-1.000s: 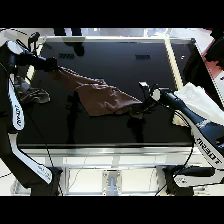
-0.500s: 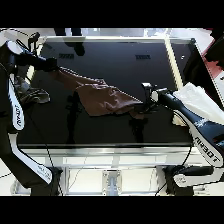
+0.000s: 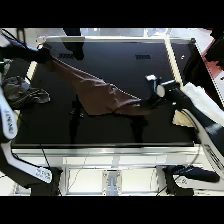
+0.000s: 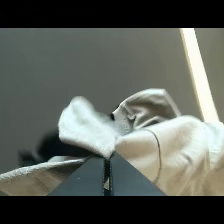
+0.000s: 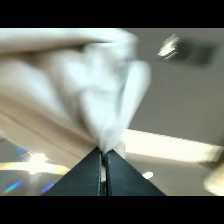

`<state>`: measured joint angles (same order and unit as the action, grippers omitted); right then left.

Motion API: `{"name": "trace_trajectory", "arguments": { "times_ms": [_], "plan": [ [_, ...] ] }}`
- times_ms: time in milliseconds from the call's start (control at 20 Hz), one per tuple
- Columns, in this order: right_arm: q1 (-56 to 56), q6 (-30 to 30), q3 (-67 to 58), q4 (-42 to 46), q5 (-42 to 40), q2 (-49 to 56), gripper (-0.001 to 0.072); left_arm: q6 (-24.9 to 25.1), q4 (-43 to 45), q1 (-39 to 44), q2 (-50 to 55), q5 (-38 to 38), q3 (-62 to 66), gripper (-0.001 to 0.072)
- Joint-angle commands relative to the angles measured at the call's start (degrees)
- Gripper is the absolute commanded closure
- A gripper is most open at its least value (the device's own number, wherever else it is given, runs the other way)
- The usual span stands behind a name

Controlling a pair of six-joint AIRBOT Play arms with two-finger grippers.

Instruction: Fold the shirts.

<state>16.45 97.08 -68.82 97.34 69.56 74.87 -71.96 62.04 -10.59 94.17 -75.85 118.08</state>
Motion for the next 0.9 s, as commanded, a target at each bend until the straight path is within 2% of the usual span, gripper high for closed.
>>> {"name": "trace_trajectory", "arguments": {
  "times_ms": [0,150,250,350,400,550,650,750,850],
  "plan": [
    [-0.37,-2.12,-5.53,13.44,12.87,-14.32,0.0699,-0.09,11.56,-1.14,-13.18,-2.54,0.00,0.0695],
    [-0.37,-2.19,-11.87,15.06,13.35,-27.98,0.0701,-3.04,25.33,-1.29,-25.81,-2.21,0.00,0.0696],
    [-0.37,-2.19,-17.73,15.23,10.25,-32.89,0.0703,-3.02,26.36,-1.25,-31.56,-0.74,0.00,0.0697],
    [-0.37,-2.25,-23.43,14.97,6.67,-33.18,0.0703,-3.30,26.18,-1.14,-33.86,-1.90,0.00,0.0697],
    [-0.37,-2.29,-24.96,14.95,5.66,-32.11,0.0703,-5.11,26.21,-1.16,-33.44,-3.50,-0.02,0.0698],
    [-0.39,-3.82,-24.41,14.58,5.60,-23.41,0.0704,-6.95,25.33,0.24,-26.67,-8.04,-0.04,0.0697],
    [-0.39,-4.94,-23.12,13.18,7.23,-13.64,0.0704,-6.95,25.40,2.78,-19.54,-7.10,-0.04,0.0697],
    [-0.39,-5.25,-22.97,11.80,10.73,-2.36,0.0703,-7.13,25.92,6.14,-11.67,-0.66,-0.02,0.0697],
    [-0.39,-5.29,-22.97,9.79,8.85,7.91,0.0703,-10.67,29.94,9.97,-4.74,12.37,0.00,0.0697]
  ]
}}
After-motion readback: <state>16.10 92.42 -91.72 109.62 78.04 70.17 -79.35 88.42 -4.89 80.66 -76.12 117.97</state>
